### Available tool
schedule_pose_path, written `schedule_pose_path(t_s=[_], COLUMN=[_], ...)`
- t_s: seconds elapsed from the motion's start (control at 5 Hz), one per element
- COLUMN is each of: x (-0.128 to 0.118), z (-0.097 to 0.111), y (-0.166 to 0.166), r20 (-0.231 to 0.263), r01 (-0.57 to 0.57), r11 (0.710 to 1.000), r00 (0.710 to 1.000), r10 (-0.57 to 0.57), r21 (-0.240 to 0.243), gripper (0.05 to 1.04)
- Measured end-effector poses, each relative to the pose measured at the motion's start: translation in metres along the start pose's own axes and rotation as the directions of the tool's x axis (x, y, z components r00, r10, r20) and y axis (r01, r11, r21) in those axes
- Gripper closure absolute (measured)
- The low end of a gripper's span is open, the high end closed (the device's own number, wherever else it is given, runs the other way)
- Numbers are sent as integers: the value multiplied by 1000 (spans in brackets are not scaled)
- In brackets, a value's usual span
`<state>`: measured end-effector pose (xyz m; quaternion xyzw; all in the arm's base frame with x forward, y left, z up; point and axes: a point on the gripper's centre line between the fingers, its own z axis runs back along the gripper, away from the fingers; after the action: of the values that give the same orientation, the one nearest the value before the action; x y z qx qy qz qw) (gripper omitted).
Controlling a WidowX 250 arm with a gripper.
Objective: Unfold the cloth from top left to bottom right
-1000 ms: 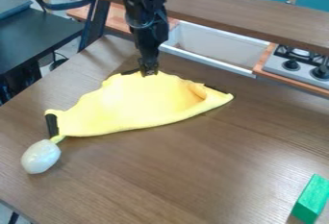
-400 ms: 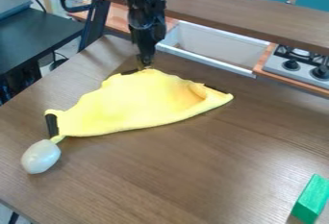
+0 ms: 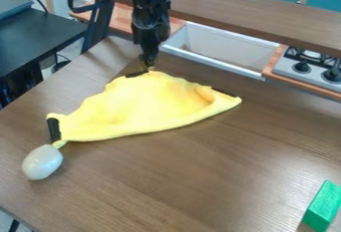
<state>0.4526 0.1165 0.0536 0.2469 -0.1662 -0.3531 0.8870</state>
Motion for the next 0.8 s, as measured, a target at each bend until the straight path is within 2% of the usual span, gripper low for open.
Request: schedule_pose_path(t_s=[0.8], x=[-10], z=[-35], y=[12], r20=[-74], r01=[-21], r11=[1000], r00=[997], r10=[22], r21=[13], gripper=[83])
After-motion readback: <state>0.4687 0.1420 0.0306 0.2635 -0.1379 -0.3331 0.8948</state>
